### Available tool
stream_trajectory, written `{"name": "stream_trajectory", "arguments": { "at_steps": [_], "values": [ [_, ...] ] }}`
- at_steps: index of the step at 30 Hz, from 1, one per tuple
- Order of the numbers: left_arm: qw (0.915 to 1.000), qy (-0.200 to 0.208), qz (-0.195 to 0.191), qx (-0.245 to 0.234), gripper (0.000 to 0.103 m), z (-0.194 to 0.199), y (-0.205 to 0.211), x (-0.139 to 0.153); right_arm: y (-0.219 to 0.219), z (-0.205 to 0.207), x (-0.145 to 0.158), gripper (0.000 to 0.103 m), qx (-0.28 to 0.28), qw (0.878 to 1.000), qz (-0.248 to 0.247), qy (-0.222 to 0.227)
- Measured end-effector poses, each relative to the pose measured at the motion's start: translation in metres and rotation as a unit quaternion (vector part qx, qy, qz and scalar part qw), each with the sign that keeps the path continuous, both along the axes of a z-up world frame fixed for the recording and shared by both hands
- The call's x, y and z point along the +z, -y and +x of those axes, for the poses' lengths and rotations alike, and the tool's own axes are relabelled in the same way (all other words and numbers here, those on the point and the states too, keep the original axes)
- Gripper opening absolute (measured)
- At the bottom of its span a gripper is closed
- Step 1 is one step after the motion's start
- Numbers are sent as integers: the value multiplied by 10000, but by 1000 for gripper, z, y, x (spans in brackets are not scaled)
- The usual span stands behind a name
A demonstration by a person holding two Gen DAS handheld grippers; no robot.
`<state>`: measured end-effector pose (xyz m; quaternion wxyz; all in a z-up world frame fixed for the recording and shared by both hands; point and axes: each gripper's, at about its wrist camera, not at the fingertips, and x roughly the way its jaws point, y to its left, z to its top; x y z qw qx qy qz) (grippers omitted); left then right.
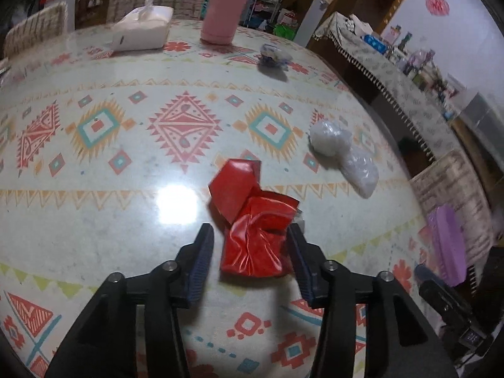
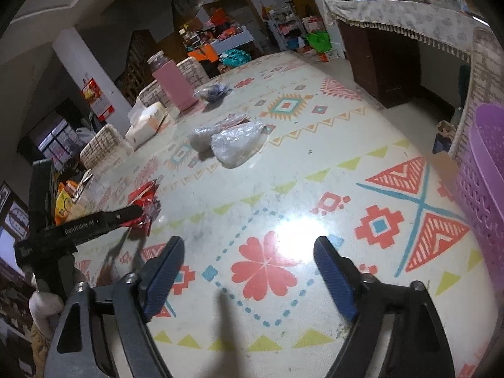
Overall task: Collect trash
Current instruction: 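Lift the red wrapper with the left tool while the right tool grasps the clear plastic bag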
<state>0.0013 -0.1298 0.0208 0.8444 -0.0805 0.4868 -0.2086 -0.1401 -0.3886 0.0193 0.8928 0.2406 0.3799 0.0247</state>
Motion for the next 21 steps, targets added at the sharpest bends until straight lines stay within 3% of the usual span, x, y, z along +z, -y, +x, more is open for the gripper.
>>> {"name": "stream_trajectory", "arguments": {
  "at_steps": [5, 7, 12, 16, 21],
  "values": [
    [9988, -43, -370, 302, 64, 7, -19, 3, 1, 14, 3, 96, 144, 9993, 41, -331],
    [9989, -59, -370, 265, 64, 8, -17, 3, 1, 25, 6, 96, 207, 9991, -23, -374],
    [9998, -30, -184, 113, 66, 7, -5, -1, -12, 72, 20, 96, 513, 9952, -748, -356],
    [9999, 6, -135, 102, 66, 6, -3, -1, -31, 117, 20, 96, 799, 9851, -1454, -445],
    [9998, 6, -159, 113, 69, 6, -3, -1, -44, 160, 15, 96, 989, 9754, -1919, -439]
  ]
}}
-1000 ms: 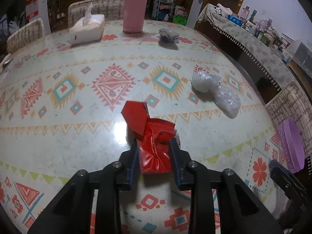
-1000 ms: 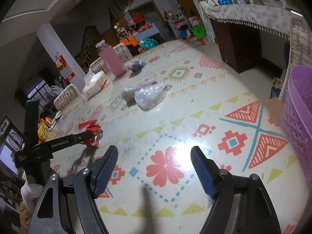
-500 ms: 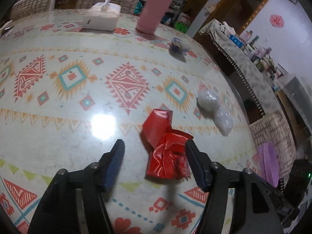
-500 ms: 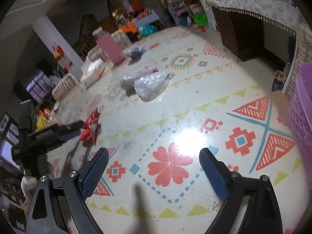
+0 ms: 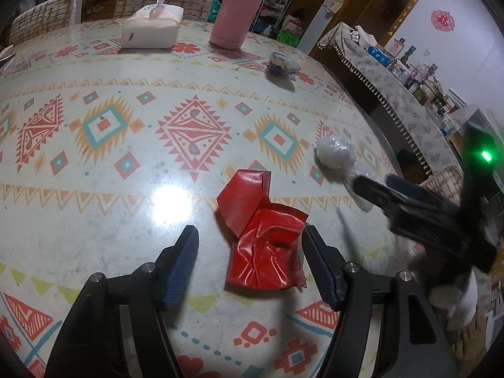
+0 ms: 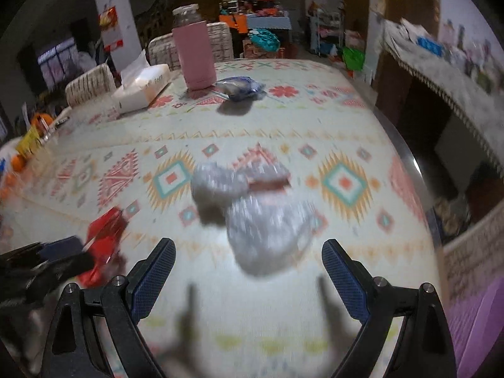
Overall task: Collect trash
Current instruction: 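Lift the red wrapper with the left tool while the right tool grasps the clear plastic bag, then carry the red wrapper and clear plastic bag over the purple basket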
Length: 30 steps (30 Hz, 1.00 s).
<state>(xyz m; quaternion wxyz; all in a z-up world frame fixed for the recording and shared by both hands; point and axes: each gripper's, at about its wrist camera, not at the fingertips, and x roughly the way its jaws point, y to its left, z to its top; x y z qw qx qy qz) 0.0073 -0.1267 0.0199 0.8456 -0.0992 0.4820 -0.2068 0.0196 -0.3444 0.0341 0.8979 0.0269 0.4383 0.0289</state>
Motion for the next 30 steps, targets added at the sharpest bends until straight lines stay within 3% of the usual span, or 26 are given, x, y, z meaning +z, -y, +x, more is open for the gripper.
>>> {"name": "stream_trajectory", "arguments": {
  "at_steps": [9, 11, 13, 14, 15, 19, 20, 23, 30],
  "values": [
    [9990, 188, 380, -119, 85, -3, 18, -1, -5, 33, -18, 96, -116, 9993, 335, -107],
    [9984, 238, 482, -145, 87, -4, 22, -2, -9, 31, -19, 81, -216, 9996, 146, -89],
    [9980, 276, 546, -178, 90, -5, 24, -3, -9, 27, -16, 55, -198, 9997, 138, -92],
    [9977, 302, 579, -188, 91, -5, 26, -3, -7, 25, -15, 36, -185, 9994, 254, -139],
    [9973, 330, 621, -196, 92, -6, 27, -4, -4, 21, -14, 28, -194, 9988, 396, -196],
    [9941, 483, 939, -251, 93, -11, 36, -7, 1, 0, -11, 26, -221, 9982, 524, -196],
    [9924, 525, 1078, -282, 91, -12, 39, -8, 3, -6, -10, 26, -231, 9980, 548, -202],
    [9882, 701, 1343, -216, 48, -17, 40, -5, 9, -29, -7, 26, -275, 9971, 689, -177],
    [9905, 850, 1083, -40, 47, -24, 27, 7, 15, -82, 7, 26, -373, 9941, 1022, 44]
  ]
}}
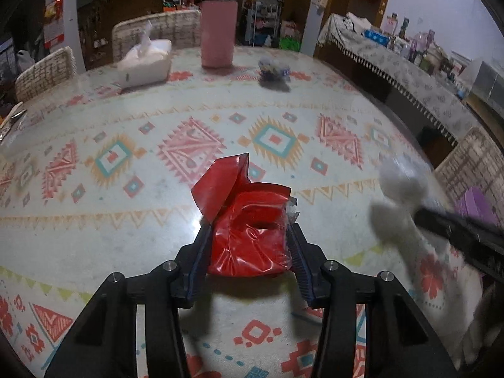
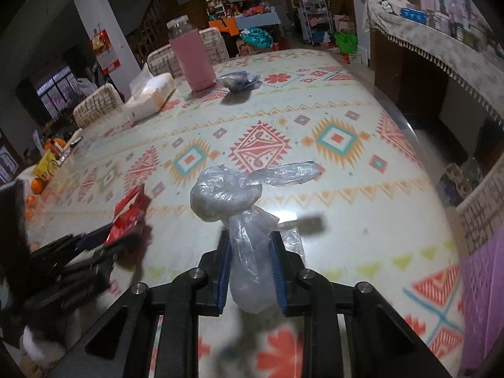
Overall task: Collect trash
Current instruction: 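Carry the red wrapper and clear plastic bag over the purple basket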
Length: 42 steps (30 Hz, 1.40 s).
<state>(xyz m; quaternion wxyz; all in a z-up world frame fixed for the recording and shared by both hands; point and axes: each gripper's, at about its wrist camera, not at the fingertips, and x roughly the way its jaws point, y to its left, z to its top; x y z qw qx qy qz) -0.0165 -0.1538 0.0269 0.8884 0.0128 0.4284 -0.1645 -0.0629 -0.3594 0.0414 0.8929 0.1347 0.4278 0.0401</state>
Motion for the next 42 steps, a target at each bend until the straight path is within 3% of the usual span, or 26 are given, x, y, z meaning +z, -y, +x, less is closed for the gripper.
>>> {"name": "stream_trajectory", "arguments": {
  "at_steps": [5, 15, 27, 36, 42],
  "values": [
    [9996, 243, -38, 115, 47, -5, -3, 8, -4, -32, 8, 26, -27, 9998, 135, 144],
    [9992, 335, -113, 174, 47, -8, -5, 13, -4, -77, 24, 26, -228, 9979, 389, 474],
    [9990, 323, -202, 227, 47, -8, -9, 15, -3, -110, 20, 26, -529, 9945, 660, 618],
    [9967, 204, -692, 382, 47, -5, -30, 23, -2, -134, 28, 26, -655, 9925, 655, 803],
    [9968, 195, -696, 346, 47, -14, -32, 28, 4, -154, 32, 26, -726, 9890, 803, 1008]
  ]
}}
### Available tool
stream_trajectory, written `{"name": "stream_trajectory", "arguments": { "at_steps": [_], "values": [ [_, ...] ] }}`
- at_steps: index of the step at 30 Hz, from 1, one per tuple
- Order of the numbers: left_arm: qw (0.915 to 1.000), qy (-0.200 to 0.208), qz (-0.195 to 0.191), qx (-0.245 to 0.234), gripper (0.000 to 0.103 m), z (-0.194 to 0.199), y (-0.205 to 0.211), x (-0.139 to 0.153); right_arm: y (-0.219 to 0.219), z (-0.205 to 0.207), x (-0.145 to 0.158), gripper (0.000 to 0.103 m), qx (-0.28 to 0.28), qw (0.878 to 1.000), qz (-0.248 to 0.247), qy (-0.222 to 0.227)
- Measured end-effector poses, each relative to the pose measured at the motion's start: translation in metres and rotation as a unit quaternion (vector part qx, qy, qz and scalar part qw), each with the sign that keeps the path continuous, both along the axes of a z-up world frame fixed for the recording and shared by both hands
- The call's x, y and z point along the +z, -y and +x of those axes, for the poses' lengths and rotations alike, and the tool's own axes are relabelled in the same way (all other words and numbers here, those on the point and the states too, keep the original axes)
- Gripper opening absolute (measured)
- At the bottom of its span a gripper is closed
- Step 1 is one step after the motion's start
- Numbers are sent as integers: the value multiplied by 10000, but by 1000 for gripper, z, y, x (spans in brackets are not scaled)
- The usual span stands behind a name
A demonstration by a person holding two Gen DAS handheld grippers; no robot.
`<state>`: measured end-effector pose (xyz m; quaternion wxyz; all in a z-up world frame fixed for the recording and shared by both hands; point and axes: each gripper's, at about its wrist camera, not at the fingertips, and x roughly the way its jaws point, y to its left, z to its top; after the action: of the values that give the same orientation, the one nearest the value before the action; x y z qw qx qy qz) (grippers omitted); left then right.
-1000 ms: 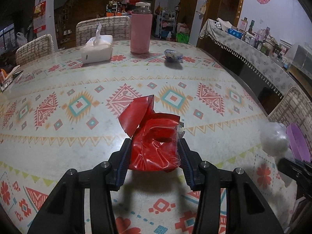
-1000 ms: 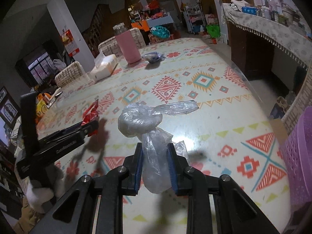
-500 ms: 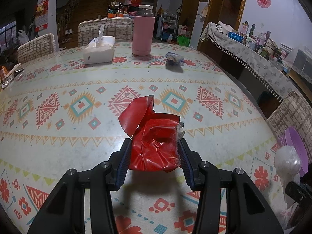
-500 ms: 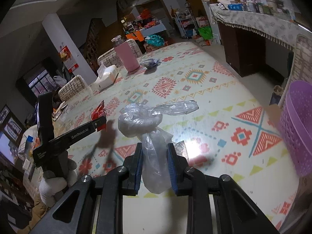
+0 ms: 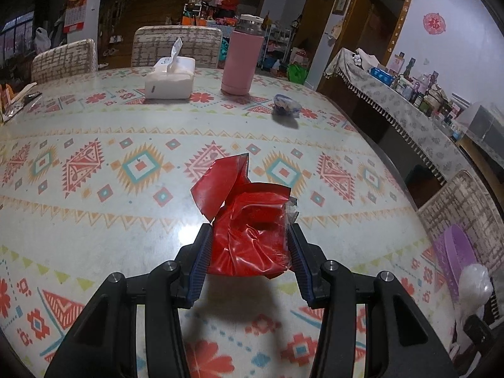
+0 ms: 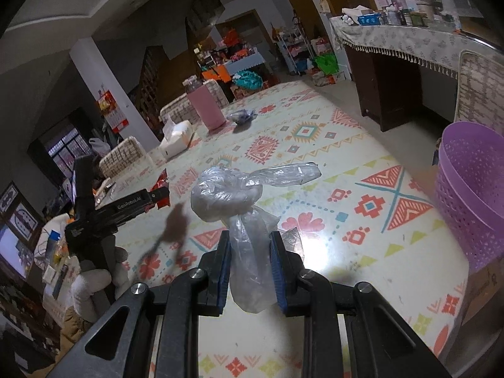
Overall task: Collect trash
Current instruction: 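Carry the red wrapper and clear plastic bag over the purple basket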
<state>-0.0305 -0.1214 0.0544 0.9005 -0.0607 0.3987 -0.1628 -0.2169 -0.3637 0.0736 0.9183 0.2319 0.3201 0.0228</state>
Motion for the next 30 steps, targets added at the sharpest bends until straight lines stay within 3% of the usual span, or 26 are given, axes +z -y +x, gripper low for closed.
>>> {"name": "stream_trajectory", "arguments": {
  "at_steps": [11, 17, 30],
  "values": [
    [9996, 256, -107, -23, 47, -79, -25, 32, 8, -13, -6, 26, 64, 9997, 226, 107],
    [9979, 639, 113, 39, 47, -117, -31, 49, 6, -19, -8, 27, 101, 9995, 256, 149],
    [9952, 923, 287, -155, 47, -145, -19, 62, 12, -30, -1, 28, 163, 9987, 360, 335]
  ]
}}
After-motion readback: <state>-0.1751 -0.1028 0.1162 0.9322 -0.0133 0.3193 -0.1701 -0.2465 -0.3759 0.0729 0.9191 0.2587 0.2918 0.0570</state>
